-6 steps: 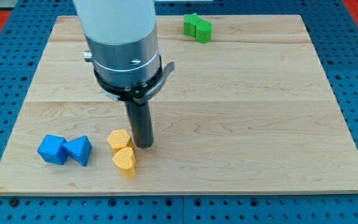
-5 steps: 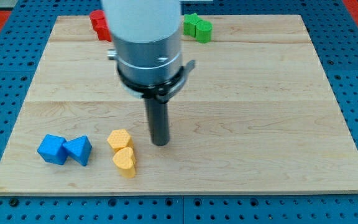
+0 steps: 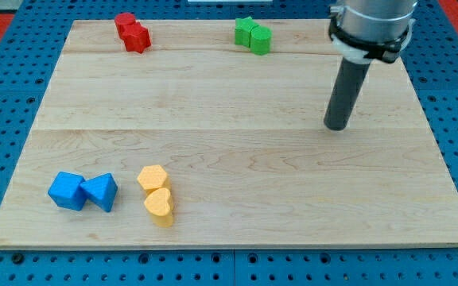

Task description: Separate the green circle and the green star

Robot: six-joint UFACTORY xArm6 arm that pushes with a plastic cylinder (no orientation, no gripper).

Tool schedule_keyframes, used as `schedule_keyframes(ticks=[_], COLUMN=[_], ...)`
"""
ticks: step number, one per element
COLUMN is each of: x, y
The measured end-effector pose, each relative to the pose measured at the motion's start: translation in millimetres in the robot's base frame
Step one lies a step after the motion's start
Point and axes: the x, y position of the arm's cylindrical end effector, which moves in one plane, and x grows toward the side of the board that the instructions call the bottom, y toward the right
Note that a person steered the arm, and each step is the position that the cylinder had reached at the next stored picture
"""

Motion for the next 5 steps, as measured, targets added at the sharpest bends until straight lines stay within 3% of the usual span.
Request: schedule_keyframes(ticks=[3, 5], x=[-176, -192], y=[-6, -68])
